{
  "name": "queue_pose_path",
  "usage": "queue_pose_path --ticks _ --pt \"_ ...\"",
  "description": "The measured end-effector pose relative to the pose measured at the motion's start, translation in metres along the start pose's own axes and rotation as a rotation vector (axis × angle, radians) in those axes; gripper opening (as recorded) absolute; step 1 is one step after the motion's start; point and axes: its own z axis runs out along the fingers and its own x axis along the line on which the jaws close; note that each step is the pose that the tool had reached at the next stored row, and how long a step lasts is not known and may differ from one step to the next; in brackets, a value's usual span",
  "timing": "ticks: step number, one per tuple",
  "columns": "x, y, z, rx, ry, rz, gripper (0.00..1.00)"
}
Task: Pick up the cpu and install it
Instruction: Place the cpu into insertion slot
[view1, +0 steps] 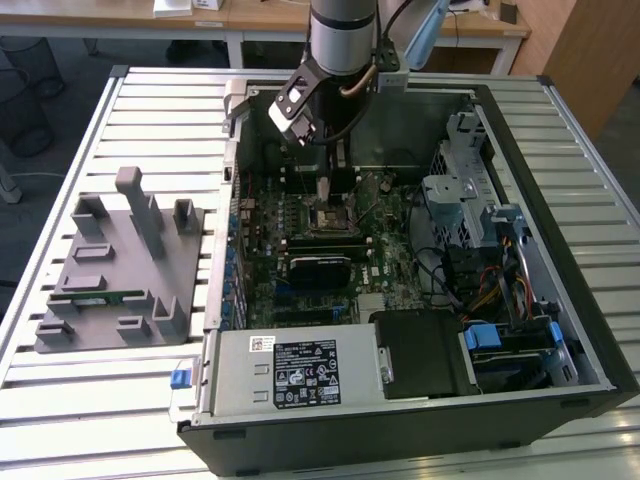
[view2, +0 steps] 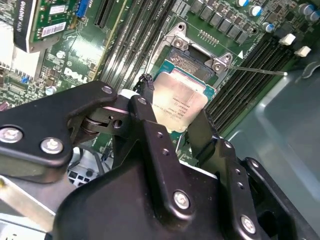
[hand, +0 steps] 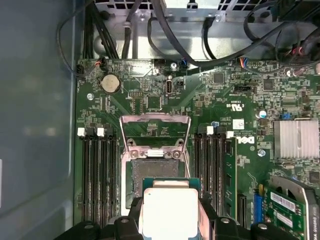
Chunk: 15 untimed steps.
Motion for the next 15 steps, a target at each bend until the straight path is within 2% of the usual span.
queue_pose_path --ticks 4,7,15 --pt "0.0014 -0.0002 0.0069 -0.0005 0.0006 -0.004 0.53" --pt "0.0036 -0.0004 0.0118 -0.0008 0.0009 -0.024 0.53" --pt "0.0062 -0.0008 0.0222 -0.0007 0.0011 -0.023 0.53"
